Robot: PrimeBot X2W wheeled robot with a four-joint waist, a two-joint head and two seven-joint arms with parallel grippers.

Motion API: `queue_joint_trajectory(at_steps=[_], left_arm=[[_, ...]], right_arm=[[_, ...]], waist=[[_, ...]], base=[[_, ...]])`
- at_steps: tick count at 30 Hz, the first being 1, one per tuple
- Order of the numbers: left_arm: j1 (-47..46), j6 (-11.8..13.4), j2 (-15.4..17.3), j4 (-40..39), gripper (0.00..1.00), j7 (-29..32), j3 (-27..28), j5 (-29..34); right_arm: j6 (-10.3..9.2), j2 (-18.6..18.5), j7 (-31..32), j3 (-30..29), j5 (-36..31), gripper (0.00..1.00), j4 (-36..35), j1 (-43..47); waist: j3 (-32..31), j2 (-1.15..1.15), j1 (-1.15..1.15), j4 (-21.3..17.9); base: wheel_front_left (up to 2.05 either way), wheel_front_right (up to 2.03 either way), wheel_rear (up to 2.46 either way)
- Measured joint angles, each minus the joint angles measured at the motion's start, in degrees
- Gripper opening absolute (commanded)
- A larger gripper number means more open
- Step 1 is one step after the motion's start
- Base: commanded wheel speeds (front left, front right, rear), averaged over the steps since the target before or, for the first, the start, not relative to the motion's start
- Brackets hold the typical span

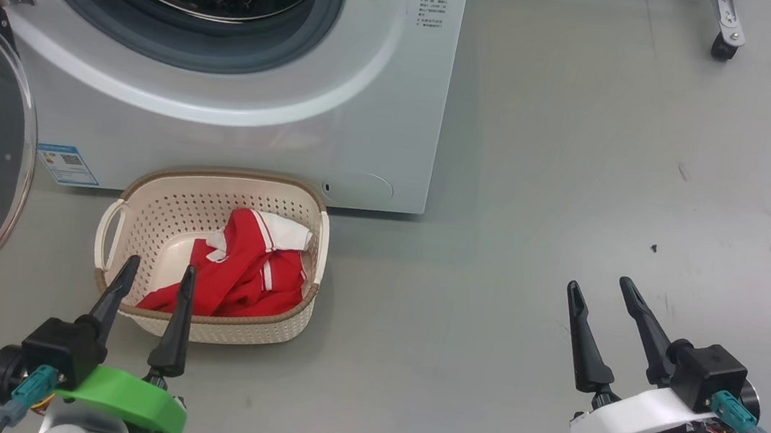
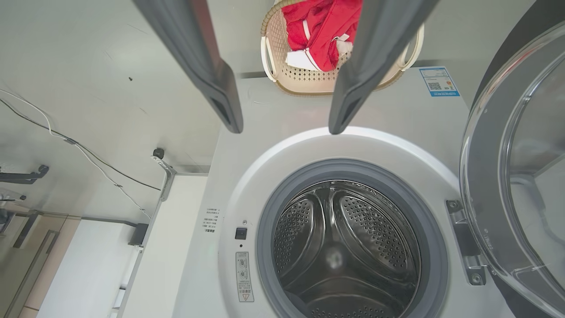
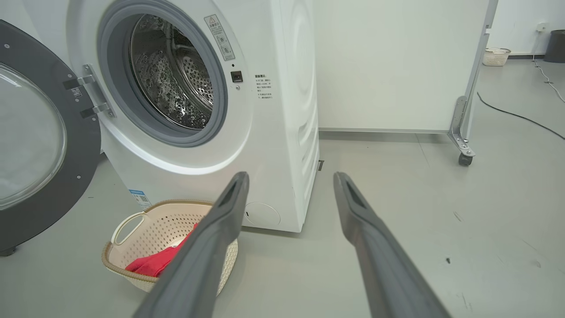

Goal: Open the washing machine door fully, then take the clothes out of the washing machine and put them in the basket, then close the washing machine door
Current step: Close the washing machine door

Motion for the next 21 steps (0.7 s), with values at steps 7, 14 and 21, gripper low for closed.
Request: queue_joint_trajectory(at_steps=[7,14,21], left_arm=[[0.0,0.0,0.0,-0.2,1.00,0.0,-0.1,-0.2],[0.0,0.0,0.0,-0.7,1.00,0.0,-0.1,-1.6],[0.0,0.0,0.0,-1.1,1.00,0.0,-0.1,-2.0]], right_arm=[[0.00,0.0,0.0,0.0,0.0,1.00,0.0,0.0],[0.00,0.0,0.0,-0.1,0.0,1.00,0.0,0.0],[0.00,0.0,0.0,-0.1,0.0,1.00,0.0,0.0]], waist=[[0.2,0.00,0.00,0.1],[0.4,0.00,0.00,0.2],[0.7,0.00,0.00,0.3]], base=[[-0.94,0.94,0.00],[-0.65,0.65,0.00],[-0.32,0.32,0.00]])
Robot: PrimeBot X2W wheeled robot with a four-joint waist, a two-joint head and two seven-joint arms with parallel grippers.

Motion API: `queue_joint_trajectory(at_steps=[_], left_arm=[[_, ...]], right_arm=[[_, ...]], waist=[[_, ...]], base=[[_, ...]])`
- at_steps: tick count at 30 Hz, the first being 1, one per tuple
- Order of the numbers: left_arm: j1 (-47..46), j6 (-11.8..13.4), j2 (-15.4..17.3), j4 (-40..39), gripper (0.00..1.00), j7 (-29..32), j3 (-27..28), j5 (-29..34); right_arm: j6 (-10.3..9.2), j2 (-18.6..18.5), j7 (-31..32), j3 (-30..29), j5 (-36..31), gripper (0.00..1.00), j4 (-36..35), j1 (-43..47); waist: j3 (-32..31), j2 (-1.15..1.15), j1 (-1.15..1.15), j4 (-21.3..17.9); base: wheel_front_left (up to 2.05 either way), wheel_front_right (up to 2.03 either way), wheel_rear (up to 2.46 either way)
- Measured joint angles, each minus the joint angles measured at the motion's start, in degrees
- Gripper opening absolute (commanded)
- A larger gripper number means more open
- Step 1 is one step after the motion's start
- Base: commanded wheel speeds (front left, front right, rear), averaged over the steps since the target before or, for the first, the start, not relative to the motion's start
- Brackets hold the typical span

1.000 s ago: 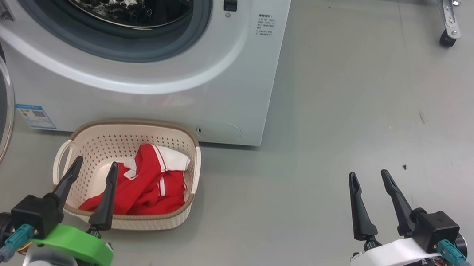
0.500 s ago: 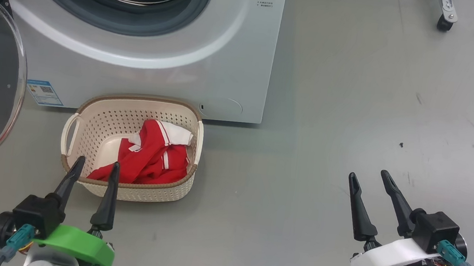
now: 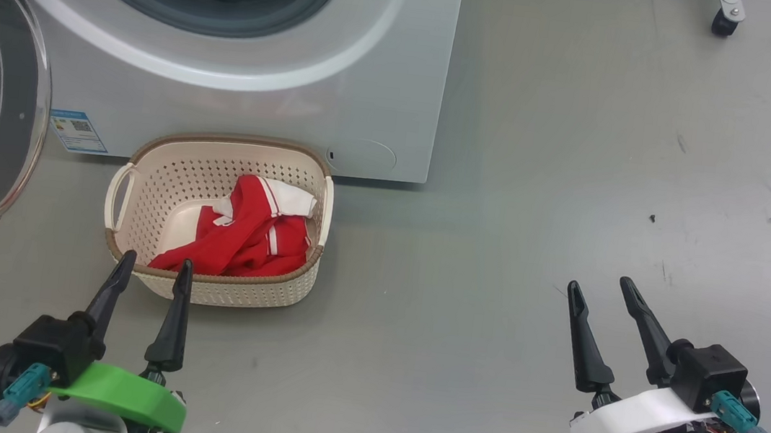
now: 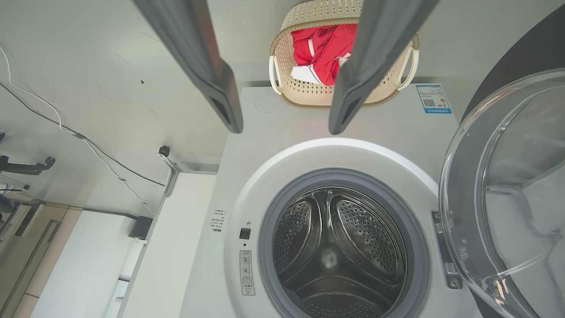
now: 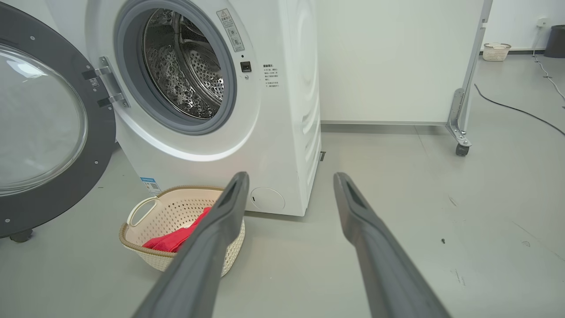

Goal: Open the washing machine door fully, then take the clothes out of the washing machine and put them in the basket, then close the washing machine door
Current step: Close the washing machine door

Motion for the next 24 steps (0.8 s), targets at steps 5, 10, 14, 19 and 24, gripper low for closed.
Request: queue_joint_trajectory(at_steps=[5,10,14,19,24], left_arm=[[0.0,0.0,0.0,-0.2,1.00,0.0,0.0,0.0],[0.0,0.0,0.0,-0.2,1.00,0.0,0.0,0.0],[0.0,0.0,0.0,-0.2,1.00,0.0,0.0,-0.2],[0.0,0.0,0.0,-0.2,1.00,0.0,0.0,-0.3],[0.0,0.0,0.0,-0.1,1.00,0.0,0.5,0.0]], right_arm=[[0.00,0.0,0.0,0.0,0.0,1.00,0.1,0.0],[0.00,0.0,0.0,0.0,0.0,1.00,0.2,0.0],[0.00,0.0,0.0,0.0,0.0,1.00,0.3,0.0],[0.00,0.1,0.0,0.0,0.0,1.00,0.3,0.0],[0.00,0.1,0.0,0.0,0.0,1.00,0.5,0.0]], waist=[[0.1,0.00,0.00,0.0],[0.1,0.00,0.00,0.1],[0.0,0.00,0.00,0.1],[-0.2,0.00,0.00,0.1],[-0.4,0.00,0.00,0.1]], base=[[-0.08,0.08,0.00],[0.13,-0.13,0.00],[0.31,-0.31,0.00],[0.46,-0.46,0.00],[0.67,-0.67,0.00]])
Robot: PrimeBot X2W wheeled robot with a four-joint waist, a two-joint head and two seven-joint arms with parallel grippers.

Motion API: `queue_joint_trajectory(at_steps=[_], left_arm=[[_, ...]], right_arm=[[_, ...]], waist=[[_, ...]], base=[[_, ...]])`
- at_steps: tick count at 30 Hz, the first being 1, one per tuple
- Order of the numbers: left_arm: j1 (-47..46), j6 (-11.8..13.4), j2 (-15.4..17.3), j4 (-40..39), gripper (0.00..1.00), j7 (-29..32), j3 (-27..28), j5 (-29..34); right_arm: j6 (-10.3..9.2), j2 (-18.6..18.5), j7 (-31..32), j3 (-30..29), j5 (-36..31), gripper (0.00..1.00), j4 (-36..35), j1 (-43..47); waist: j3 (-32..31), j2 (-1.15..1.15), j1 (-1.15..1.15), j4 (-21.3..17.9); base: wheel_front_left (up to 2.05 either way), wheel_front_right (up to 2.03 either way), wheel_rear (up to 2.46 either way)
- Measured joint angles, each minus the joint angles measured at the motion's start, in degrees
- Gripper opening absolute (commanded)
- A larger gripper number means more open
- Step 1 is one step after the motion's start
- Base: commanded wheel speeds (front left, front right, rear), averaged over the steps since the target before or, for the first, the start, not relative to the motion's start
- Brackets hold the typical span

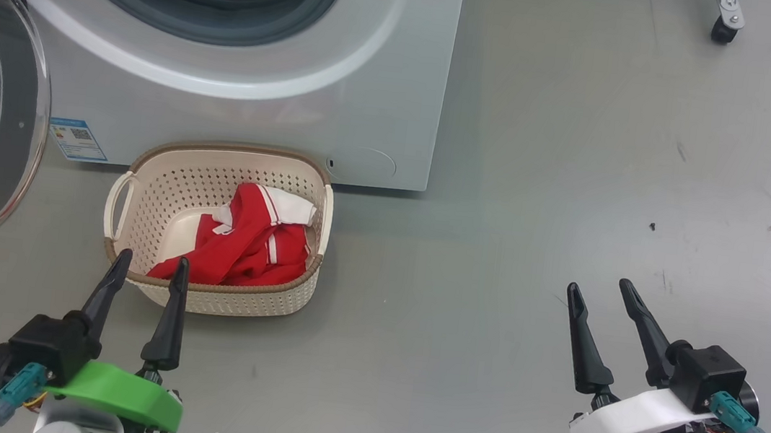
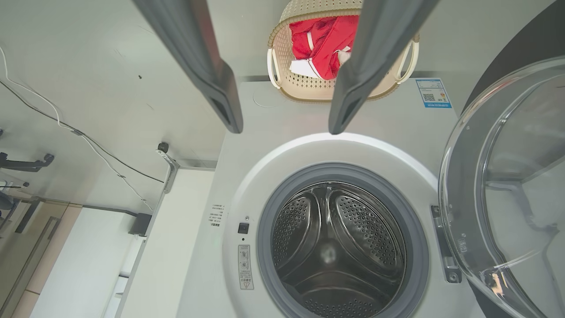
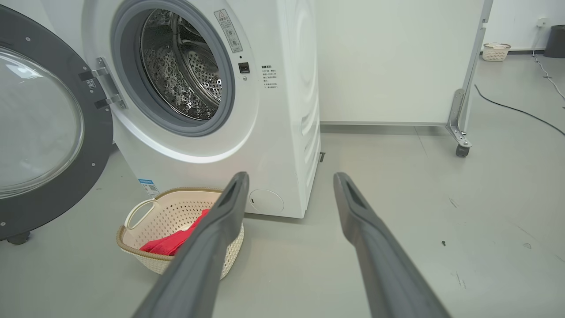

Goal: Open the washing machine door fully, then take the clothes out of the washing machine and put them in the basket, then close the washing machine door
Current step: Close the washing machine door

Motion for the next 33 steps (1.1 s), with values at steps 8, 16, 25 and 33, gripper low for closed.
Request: queue_joint_trajectory(at_steps=[8,16,25,33], left_arm=[[0.0,0.0,0.0,0.3,1.00,0.0,-0.1,0.4],[0.0,0.0,0.0,0.4,1.00,0.0,0.1,0.4],[0.0,0.0,0.0,0.4,1.00,0.0,0.3,0.4],[0.0,0.0,0.0,0.4,1.00,0.0,0.5,0.6]], right_arm=[[0.00,0.0,0.0,0.0,0.0,1.00,0.1,0.0],[0.00,0.0,0.0,0.0,0.0,1.00,0.2,0.0],[0.00,0.0,0.0,0.0,0.0,1.00,0.2,0.0],[0.00,0.0,0.0,0.0,0.0,1.00,0.2,0.0]], waist=[[-0.4,0.00,0.00,0.0],[-0.7,0.00,0.00,0.0],[-0.9,0.00,0.00,0.1],[-0.9,0.00,0.00,0.1]], base=[[0.57,-0.57,0.00],[0.24,-0.24,0.00],[0.00,0.00,0.00],[0.00,0.00,0.00]])
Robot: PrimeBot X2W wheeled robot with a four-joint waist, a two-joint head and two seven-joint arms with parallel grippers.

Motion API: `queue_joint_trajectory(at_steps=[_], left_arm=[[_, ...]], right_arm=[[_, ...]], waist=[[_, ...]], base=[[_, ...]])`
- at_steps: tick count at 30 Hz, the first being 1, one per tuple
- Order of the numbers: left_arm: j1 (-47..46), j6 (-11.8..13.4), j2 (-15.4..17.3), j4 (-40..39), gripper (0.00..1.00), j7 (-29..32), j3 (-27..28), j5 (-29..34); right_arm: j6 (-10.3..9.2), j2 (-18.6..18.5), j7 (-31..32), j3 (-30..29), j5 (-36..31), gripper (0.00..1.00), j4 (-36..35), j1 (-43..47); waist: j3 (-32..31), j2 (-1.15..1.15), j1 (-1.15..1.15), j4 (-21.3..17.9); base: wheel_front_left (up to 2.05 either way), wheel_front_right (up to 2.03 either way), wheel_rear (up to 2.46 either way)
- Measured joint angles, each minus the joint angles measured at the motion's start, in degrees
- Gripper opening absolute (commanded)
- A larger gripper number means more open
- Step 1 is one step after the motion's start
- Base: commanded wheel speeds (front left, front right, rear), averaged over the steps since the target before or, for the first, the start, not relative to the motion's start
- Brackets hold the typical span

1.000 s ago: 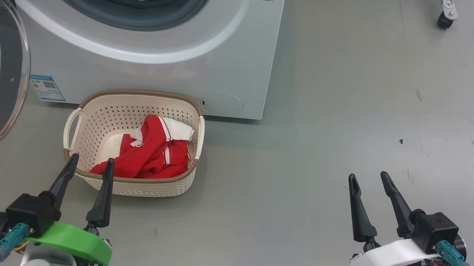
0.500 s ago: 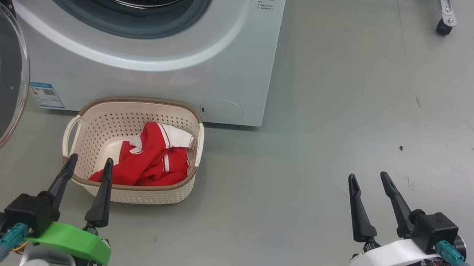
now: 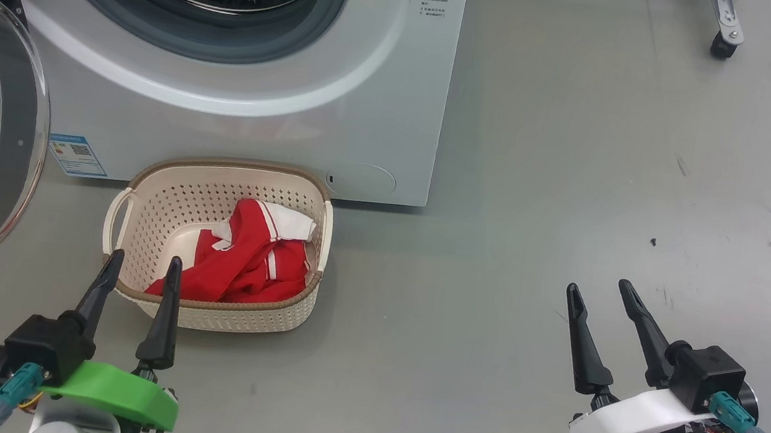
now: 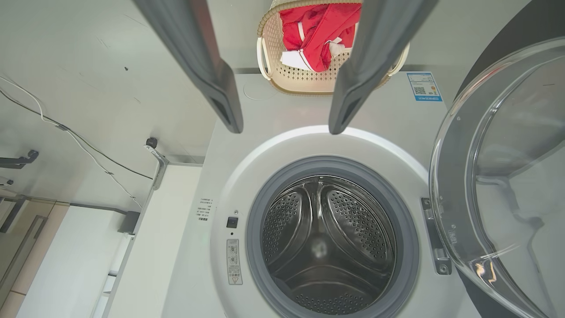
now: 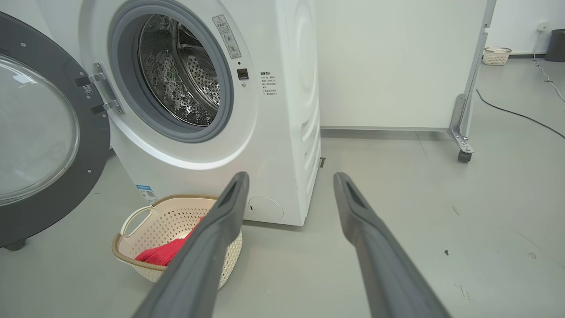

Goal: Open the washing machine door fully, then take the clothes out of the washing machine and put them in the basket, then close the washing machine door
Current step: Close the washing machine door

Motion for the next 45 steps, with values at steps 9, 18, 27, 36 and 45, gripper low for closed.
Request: queue_joint_trajectory(at_steps=[9,18,27,36,45], left_arm=[[0.0,0.0,0.0,0.0,1.00,0.0,0.3,0.1],[0.0,0.0,0.0,0.0,1.00,0.0,0.3,0.1],[0.0,0.0,-0.2,0.3,1.00,0.0,-1.1,0.6],[-0.1,0.0,-0.2,0.4,1.00,0.0,-1.5,0.6],[-0.2,0.3,-0.3,0.4,1.00,0.0,-1.2,0.4]], right_arm=[[0.00,0.0,0.0,0.0,0.0,1.00,0.0,0.0],[0.00,0.0,0.0,0.1,0.0,1.00,0.0,0.0],[0.00,-0.2,0.0,-0.2,0.0,1.00,-0.4,0.1],[0.00,-1.5,0.0,0.0,-0.1,1.00,-1.5,0.1],[0.00,-2.5,0.0,1.0,-0.1,1.00,-1.7,-0.1]], waist=[[0.0,0.00,0.00,0.0],[-0.1,0.00,0.00,0.1],[0.7,0.00,0.00,1.6],[2.7,0.00,0.00,6.1],[4.1,0.00,0.00,11.7]], base=[[0.00,0.00,0.00],[0.00,0.00,0.00],[0.00,0.00,0.00],[0.00,0.00,0.00],[0.00,0.00,0.00]])
